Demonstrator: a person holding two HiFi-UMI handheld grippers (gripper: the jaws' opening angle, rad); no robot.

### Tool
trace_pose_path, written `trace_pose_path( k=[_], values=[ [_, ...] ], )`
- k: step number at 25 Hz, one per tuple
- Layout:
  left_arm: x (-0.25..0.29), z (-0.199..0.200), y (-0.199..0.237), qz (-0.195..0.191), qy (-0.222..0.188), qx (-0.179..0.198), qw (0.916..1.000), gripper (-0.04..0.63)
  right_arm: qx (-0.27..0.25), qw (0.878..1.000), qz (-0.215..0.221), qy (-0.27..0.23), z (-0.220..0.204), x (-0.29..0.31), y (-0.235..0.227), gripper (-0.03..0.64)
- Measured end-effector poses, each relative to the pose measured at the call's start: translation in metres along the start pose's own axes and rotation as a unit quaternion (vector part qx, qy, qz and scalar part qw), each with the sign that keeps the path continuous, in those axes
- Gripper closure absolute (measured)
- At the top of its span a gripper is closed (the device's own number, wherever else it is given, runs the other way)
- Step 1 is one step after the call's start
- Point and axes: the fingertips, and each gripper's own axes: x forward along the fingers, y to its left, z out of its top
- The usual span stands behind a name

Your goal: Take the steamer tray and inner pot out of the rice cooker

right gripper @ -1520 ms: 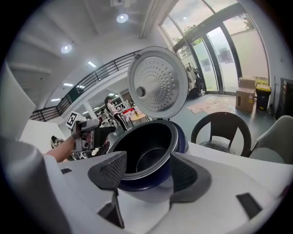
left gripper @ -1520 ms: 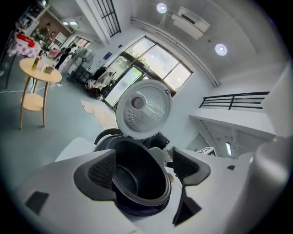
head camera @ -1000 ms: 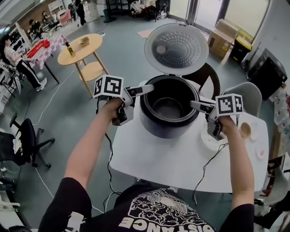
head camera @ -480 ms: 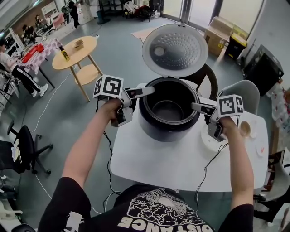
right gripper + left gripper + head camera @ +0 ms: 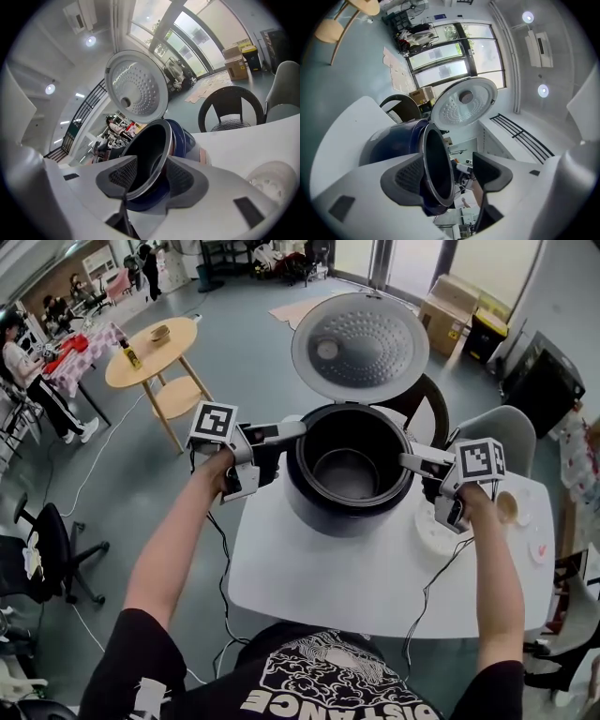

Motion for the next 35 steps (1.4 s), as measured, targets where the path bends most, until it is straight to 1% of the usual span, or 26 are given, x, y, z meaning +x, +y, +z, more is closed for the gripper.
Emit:
trace_pose_path(
  k=[1,4,9,11,15,18,21,23,27,30,32,35],
  values=[
    [0.0,0.0,0.001,-0.008,-0.001,-0.009,0.9999,0.283,-0.002,1.0,0.005,-0.001,0.001,0.0,-0.002,0.415],
    [0.001,0.0,0.003,-0.02,-0.001,-0.021,0.9996,0.295,-0.008,1.0,0.025,-0.004,0.004,0.001,-0.006,0.424],
    [0.0,0.0,0.005,-0.018,0.004,-0.019,0.9997,0.307,0.007,0.999,0.042,-0.016,0.005,0.002,-0.005,0.447],
    [0.001,0.0,0.006,-0.016,-0.001,-0.018,0.9997,0.309,0.008,0.999,0.035,-0.019,0.005,0.001,-0.007,0.456],
    [0.0,0.001,0.006,-0.013,-0.01,-0.02,0.9997,0.341,0.011,1.0,0.009,-0.024,0.005,-0.002,-0.01,0.478],
    [0.002,-0.001,0.007,0.001,-0.005,-0.005,1.0,0.354,0.014,0.999,0.007,-0.029,0.005,-0.003,-0.011,0.486],
    [0.004,-0.002,0.009,0.024,0.0,0.032,0.9992,0.354,0.01,0.999,0.003,-0.031,0.004,-0.003,-0.012,0.504],
    [0.005,-0.002,0.009,0.033,-0.002,0.043,0.9985,0.353,0.01,0.999,0.003,-0.034,0.005,-0.004,-0.013,0.513],
    [0.004,-0.001,0.008,0.014,-0.014,0.019,0.9996,0.359,0.015,0.999,0.01,-0.041,0.005,-0.004,-0.014,0.523],
    [0.002,-0.002,0.011,0.007,-0.019,0.007,0.9998,0.396,0.02,0.999,0.018,-0.047,0.006,-0.003,-0.014,0.528],
    [0.003,-0.003,0.012,0.007,-0.019,0.006,0.9998,0.41,0.023,0.998,0.016,-0.048,0.006,-0.004,-0.016,0.529],
    [0.003,-0.004,0.012,0.013,-0.014,0.012,0.9997,0.411,0.019,0.999,0.012,-0.047,0.006,-0.004,-0.017,0.529]
  ],
)
